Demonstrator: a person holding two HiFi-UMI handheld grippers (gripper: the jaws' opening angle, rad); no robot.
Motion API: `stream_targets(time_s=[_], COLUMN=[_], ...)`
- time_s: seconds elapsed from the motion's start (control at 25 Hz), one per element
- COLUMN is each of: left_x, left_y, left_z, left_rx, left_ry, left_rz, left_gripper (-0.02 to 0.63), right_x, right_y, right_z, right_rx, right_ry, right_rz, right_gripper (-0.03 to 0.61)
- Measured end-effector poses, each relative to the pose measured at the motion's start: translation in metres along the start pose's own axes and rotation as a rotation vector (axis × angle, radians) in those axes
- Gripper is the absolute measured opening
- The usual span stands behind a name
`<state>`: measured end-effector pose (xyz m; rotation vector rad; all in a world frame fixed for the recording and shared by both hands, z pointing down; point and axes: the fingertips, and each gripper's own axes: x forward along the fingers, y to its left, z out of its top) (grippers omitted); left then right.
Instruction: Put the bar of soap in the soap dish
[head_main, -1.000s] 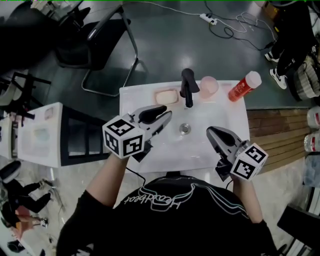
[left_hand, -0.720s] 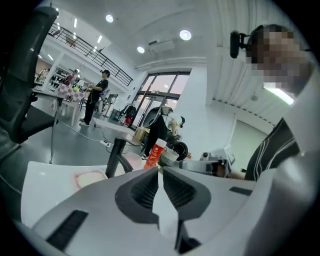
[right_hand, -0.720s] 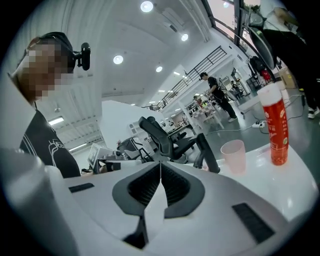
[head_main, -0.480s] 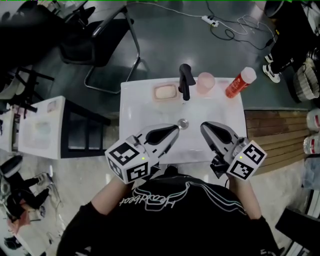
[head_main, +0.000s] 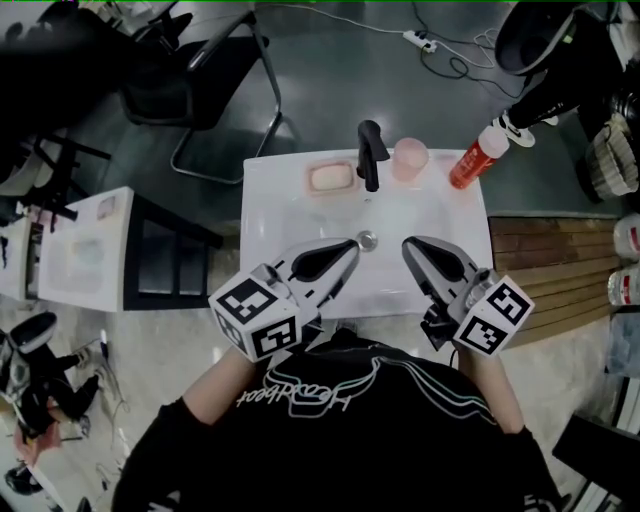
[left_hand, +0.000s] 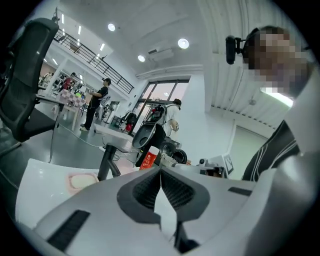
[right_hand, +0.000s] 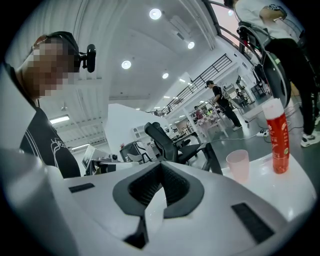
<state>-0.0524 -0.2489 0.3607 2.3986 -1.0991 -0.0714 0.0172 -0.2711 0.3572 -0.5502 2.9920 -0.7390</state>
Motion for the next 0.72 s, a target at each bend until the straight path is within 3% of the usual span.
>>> stream_targets(time_s=[0.72], left_x=[-0.003], left_y=[0.02], left_z=[0.008], left_rx=[-0.015], left_ry=[-0.012], left_rz=[-0.014], left_gripper=[0.028], right_x=[0.015], right_y=[-0.005], right_z=[0.0], right_rx=[-0.01], right_ry=[-0.017], right_rz=[-0.023], right_gripper=[0.026])
